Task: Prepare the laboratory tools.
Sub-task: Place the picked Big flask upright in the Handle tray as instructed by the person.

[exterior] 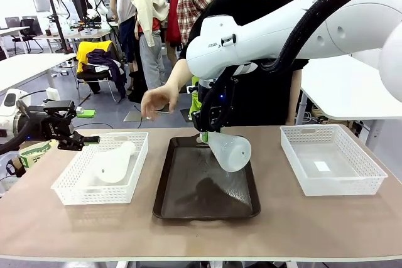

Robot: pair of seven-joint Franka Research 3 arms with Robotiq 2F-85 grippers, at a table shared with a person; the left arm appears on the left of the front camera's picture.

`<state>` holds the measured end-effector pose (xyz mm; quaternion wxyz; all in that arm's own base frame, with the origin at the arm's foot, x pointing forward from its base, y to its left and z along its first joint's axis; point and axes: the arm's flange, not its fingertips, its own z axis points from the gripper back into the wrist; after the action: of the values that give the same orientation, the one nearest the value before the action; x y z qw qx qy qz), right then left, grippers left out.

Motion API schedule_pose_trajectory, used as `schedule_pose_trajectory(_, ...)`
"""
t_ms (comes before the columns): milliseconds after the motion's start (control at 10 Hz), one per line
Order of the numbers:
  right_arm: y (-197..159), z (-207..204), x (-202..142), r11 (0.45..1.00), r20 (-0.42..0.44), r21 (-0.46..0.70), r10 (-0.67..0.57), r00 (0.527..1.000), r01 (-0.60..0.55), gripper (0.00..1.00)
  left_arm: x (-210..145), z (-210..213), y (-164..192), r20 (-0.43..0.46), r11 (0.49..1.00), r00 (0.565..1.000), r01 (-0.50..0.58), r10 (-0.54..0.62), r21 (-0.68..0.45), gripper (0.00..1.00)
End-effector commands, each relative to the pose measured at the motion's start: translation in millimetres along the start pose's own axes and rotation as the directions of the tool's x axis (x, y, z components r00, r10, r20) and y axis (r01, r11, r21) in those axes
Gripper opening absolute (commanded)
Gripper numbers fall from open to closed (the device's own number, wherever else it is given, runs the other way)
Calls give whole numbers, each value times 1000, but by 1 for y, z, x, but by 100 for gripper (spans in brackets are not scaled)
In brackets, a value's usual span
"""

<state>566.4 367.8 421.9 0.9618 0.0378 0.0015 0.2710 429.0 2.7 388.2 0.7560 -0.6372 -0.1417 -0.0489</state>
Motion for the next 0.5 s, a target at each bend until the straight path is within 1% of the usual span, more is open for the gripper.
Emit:
schedule_pose_trajectory(0, -2, 0, -1, 1000, 1, -11, 4, 1000, -4, 0, 0, 1, -2, 7, 1000, 1000, 3, -3, -11, 100)
schedule_pose_trajectory(400, -2, 0, -1, 1000, 1, -11, 4, 1000, -4, 0, 0, 1, -2, 7, 1000, 1000, 3, -3, -11, 100)
